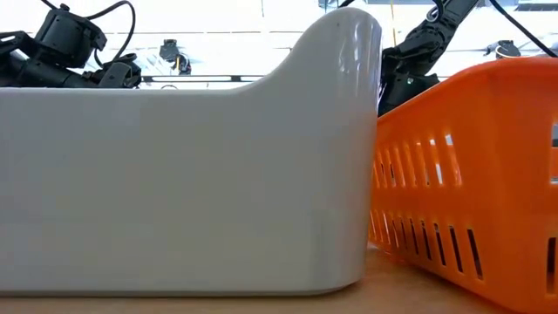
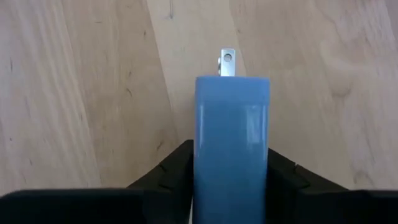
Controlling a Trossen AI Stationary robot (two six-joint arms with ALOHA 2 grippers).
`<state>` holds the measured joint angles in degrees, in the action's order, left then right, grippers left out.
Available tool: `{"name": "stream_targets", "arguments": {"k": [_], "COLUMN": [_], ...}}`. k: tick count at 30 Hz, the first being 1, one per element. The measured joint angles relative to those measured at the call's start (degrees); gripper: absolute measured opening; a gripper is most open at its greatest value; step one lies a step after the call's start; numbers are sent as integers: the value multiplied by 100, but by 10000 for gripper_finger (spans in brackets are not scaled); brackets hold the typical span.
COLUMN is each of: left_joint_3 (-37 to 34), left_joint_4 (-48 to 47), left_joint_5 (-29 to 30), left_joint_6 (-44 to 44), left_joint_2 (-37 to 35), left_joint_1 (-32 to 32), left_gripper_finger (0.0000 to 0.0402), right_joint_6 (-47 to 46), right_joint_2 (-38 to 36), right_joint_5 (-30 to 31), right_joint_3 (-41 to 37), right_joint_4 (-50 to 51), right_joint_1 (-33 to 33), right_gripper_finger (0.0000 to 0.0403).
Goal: Pick & Place Office items
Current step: Put the light blue charger adapter into the gray bin
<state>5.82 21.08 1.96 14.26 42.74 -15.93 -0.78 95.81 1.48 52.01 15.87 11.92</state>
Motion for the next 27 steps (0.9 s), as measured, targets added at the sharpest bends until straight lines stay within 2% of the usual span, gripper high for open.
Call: {"name": "stream_targets", "arguments": {"k": [10, 17, 20, 24, 27], "left_joint_3": [0, 2, 2, 2, 2], "left_joint_4": [17, 653, 842, 1100, 1375], "left_joint_5": [5, -38, 62, 452, 618], "left_joint_6": [403, 496, 623, 561, 412], "left_joint_2": [0, 0, 0, 2, 2], "left_joint_1": [-1, 301, 569, 957, 1240], "left_gripper_finger": [120, 128, 157, 216, 254], "right_joint_6": [-65, 38, 182, 341, 302], "right_joint_2": [0, 0, -96, -219, -237], "right_joint_5": [-2, -3, -4, -7, -170], "right_joint_3": [0, 0, 0, 0, -55], "right_joint_4": [-179, -1028, -1570, -2520, -3813], "right_joint_1": [-124, -432, -520, -584, -640], "right_gripper_finger": [124, 113, 113, 117, 114]}}
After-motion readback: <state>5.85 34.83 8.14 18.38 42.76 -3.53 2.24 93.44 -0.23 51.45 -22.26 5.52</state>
